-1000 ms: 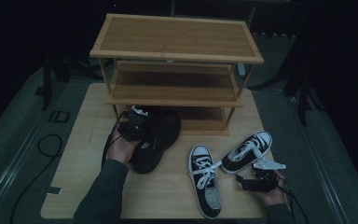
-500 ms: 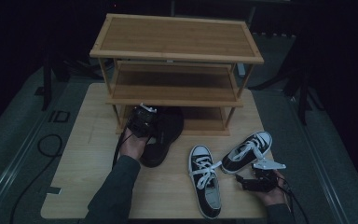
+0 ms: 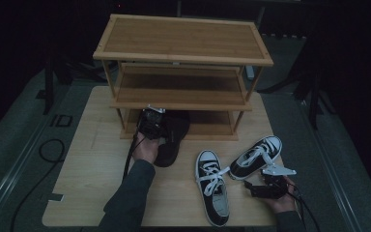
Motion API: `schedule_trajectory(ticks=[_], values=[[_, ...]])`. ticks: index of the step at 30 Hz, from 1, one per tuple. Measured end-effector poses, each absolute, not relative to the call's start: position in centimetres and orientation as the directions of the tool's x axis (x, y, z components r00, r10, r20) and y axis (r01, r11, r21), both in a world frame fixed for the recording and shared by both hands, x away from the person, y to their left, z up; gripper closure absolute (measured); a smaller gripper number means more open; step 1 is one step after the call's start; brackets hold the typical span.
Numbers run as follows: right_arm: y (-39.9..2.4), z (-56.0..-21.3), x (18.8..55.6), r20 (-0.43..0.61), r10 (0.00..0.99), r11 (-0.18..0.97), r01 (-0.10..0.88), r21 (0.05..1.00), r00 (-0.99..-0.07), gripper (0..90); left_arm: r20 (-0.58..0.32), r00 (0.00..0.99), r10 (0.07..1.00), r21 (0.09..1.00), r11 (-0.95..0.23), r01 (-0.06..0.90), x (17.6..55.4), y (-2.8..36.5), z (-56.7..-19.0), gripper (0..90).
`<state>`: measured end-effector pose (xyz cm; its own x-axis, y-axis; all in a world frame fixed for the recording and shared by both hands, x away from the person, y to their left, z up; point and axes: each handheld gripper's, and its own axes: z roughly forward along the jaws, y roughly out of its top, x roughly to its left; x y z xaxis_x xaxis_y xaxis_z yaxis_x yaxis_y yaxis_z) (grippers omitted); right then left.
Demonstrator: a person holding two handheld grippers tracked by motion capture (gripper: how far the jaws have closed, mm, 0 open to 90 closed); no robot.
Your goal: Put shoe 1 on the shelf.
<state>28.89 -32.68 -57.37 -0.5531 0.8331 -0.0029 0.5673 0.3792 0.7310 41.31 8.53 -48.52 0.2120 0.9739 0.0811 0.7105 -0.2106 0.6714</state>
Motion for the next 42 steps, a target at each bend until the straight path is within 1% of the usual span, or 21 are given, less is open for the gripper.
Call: schedule_trajectory(ticks=[2,4,5,6,7,9,11,12,15,21,22,23,24,27,28,31,32,36,37,41,42], values=[[-32.7,-57.4,28.9,-0.002,0.833,0.379,0.568,0.731,-0.553,13.7,0.095,0.193,0.977,0.677,-0.205,0.707,41.3,8.2,-48.6,83.2],[-32.7,-57.4,28.9,-0.003,0.833,0.379,0.567,0.731,-0.553,13.8,0.105,0.196,0.975,0.679,-0.214,0.702,41.3,8.0,-48.6,81.9],[-32.7,-57.4,28.9,-0.003,0.833,0.379,0.567,0.731,-0.553,13.7,0.11,0.197,0.974,0.679,-0.218,0.701,41.3,8.0,-48.6,77.8],[-32.7,-57.4,28.9,-0.003,0.833,0.379,0.567,0.731,-0.553,13.8,0.096,0.216,0.972,0.68,-0.222,0.699,41.3,8.3,-48.5,67.1],[-32.7,-57.4,28.9,-0.003,0.833,0.379,0.567,0.731,-0.553,13.8,0.087,0.228,0.97,0.677,-0.225,0.701,41.3,8.5,-48.4,63.0],[-32.7,-57.4,28.9,-0.003,0.833,0.379,0.567,0.731,-0.554,13.7,0.081,0.245,0.966,0.674,-0.234,0.7,41.3,8.6,-48.4,57.2],[-32.7,-57.4,28.9,-0.003,0.833,0.379,0.567,0.731,-0.554,13.8,0.094,0.264,0.96,0.666,-0.258,0.7,41.1,8.7,-48.2,54.6],[-32.7,-57.4,28.9,-0.003,0.833,0.379,0.567,0.731,-0.553,13.8,0.071,0.262,0.963,0.662,-0.241,0.71,40.9,9.0,-47.9,52.6],[-32.7,-57.4,28.9,-0.002,0.833,0.379,0.568,0.731,-0.553,13.7,0.07,0.265,0.962,0.672,-0.242,0.7,40.4,9.2,-47.4,52.0],[-32.7,-57.4,28.9,-0.003,0.833,0.379,0.568,0.73,-0.553,13.8,0.127,0.306,0.943,0.681,-0.307,0.665,38.9,9.7,-46.3,49.9],[-32.7,-57.4,28.9,-0.003,0.833,0.38,0.568,0.73,-0.554,13.8,0.116,0.323,0.939,0.688,-0.31,0.656,38.7,9.9,-46.0,49.6],[-32.7,-57.4,28.9,-0.003,0.833,0.38,0.568,0.73,-0.554,13.8,0.116,0.323,0.939,0.688,-0.31,0.656,38.7,9.9,-46.0,51.4],[-32.7,-57.4,28.9,-0.003,0.833,0.379,0.567,0.731,-0.553,13.8,0.085,0.358,0.93,0.706,-0.31,0.637,38.3,10.3,-45.5,51.5],[-32.7,-57.4,28.9,-0.003,0.833,0.38,0.567,0.731,-0.554,13.8,0.083,0.382,0.92,0.711,-0.323,0.624,37.8,10.6,-45.1,52.2],[-32.7,-57.4,28.9,-0.003,0.833,0.38,0.567,0.731,-0.554,13.7,0.071,0.409,0.91,0.712,-0.333,0.618,37.4,11.0,-44.9,52.2],[-32.7,-57.4,28.9,-0.003,0.833,0.379,0.567,0.731,-0.553,13.8,0.055,0.428,0.902,0.715,-0.335,0.614,37.0,11.4,-44.8,52.2],[-32.7,-57.4,28.9,-0.003,0.833,0.38,0.567,0.731,-0.554,13.8,0.028,0.446,0.894,0.723,-0.326,0.608,36.5,11.8,-44.7,52.2],[-32.7,-57.4,28.9,-0.003,0.833,0.38,0.567,0.731,-0.554,13.8,0.019,0.477,0.879,0.729,-0.339,0.595,35.8,12.2,-44.4,51.0],[-32.7,-57.4,28.9,-0.003,0.833,0.379,0.567,0.731,-0.553,13.8,-0.005,0.495,0.869,0.735,-0.333,0.59,35.4,12.6,-44.1,50.7],[-32.7,-57.4,28.9,-0.002,0.833,0.379,0.568,0.731,-0.553,13.8,-0.012,0.509,0.861,0.739,-0.335,0.584,34.6,13.1,-44.0,50.0],[-32.7,-57.4,28.9,-0.003,0.833,0.38,0.567,0.731,-0.554,13.8,-0.028,0.53,0.847,0.743,-0.337,0.578,34.2,13.4,-44.0,50.2]])
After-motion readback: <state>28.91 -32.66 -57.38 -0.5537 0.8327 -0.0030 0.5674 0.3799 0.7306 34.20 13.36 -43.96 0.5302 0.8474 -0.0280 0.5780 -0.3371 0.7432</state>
